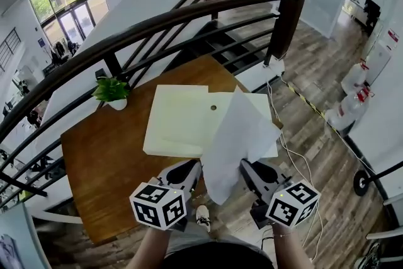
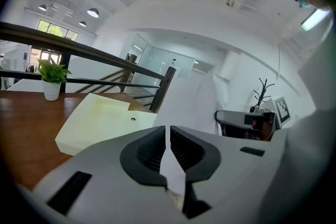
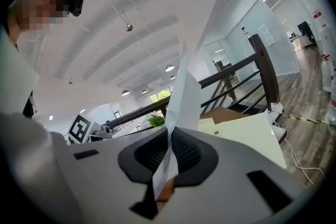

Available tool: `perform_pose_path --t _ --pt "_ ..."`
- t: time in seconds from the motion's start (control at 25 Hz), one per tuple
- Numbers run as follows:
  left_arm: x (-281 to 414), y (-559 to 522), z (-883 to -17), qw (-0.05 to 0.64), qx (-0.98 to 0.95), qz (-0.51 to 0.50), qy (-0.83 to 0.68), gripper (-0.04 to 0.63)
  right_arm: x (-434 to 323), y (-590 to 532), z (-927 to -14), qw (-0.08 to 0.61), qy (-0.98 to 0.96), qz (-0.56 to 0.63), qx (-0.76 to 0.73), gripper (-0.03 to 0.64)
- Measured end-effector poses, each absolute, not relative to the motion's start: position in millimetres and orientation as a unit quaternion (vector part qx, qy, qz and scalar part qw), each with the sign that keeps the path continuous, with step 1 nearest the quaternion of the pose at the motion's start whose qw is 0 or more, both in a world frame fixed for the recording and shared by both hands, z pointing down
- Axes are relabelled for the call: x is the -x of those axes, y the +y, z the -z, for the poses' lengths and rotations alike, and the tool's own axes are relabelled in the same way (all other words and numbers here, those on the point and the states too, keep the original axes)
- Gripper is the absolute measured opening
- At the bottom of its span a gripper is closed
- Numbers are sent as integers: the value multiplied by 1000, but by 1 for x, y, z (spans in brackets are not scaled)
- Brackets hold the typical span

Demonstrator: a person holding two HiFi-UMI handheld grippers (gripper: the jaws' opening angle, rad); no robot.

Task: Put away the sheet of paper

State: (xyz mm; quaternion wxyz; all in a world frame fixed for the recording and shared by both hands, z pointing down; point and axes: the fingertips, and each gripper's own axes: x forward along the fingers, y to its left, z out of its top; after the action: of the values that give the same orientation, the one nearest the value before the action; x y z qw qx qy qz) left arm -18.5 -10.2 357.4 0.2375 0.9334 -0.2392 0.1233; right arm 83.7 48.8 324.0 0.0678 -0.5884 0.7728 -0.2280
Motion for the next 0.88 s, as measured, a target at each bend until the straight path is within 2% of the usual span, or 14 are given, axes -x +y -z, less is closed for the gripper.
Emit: perform_pose_path --t 0.88 --pt "-1 -95 -389 272 -928 -158 -198 38 -138 -34 -342 52 724 251 640 41"
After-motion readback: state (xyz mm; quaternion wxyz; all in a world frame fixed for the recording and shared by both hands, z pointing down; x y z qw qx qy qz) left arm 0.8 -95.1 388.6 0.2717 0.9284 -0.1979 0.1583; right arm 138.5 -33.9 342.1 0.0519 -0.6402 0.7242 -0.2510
